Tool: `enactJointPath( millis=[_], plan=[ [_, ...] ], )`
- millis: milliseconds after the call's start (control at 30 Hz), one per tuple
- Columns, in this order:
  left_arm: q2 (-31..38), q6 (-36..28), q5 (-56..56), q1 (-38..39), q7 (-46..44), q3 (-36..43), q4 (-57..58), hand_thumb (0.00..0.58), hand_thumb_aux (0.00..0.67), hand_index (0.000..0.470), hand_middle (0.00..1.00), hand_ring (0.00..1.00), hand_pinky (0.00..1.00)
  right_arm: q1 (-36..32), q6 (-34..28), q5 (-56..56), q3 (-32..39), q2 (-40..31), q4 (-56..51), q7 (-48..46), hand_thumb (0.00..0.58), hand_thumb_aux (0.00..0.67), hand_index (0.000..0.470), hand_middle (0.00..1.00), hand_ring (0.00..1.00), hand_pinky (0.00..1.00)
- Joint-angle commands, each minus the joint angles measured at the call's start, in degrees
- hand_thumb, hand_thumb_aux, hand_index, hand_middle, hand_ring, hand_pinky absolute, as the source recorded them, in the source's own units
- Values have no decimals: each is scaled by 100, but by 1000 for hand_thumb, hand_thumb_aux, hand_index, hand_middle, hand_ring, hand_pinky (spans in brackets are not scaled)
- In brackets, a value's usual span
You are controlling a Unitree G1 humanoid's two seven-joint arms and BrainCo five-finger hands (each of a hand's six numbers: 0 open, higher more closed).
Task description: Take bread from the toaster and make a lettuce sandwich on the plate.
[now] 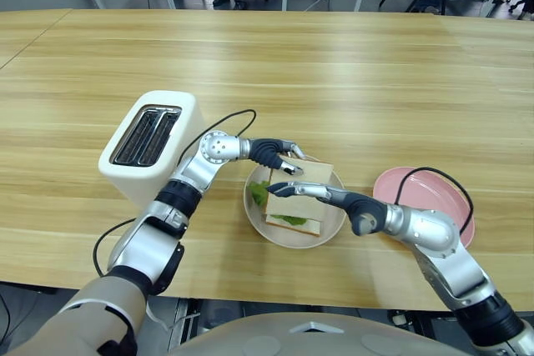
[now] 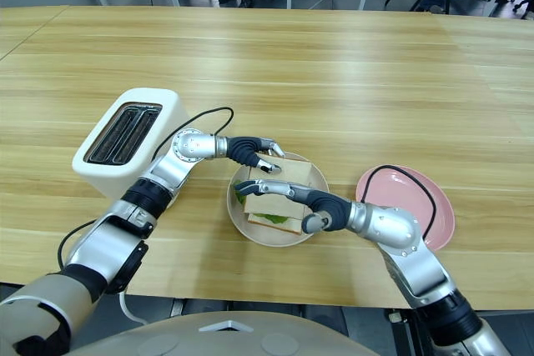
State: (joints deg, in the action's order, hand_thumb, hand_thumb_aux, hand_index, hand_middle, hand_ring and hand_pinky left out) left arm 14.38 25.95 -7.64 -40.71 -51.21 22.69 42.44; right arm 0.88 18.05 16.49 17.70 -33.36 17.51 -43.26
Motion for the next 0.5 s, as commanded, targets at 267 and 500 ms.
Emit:
enactJointPath(
  millis=[267,500],
  plan=[
    [-198,641,-683,-364,556,121,1403,580,670,460,1000,1000,1000,-343,-646,-752,36,296,-996,4,0,0,0,0,0,0],
    [-279,766,-864,-368,627,181,1590,580,670,460,1000,1000,1000,-325,-1110,-1039,129,285,-1036,-86,0,0,0,0,0,0]
  ],
)
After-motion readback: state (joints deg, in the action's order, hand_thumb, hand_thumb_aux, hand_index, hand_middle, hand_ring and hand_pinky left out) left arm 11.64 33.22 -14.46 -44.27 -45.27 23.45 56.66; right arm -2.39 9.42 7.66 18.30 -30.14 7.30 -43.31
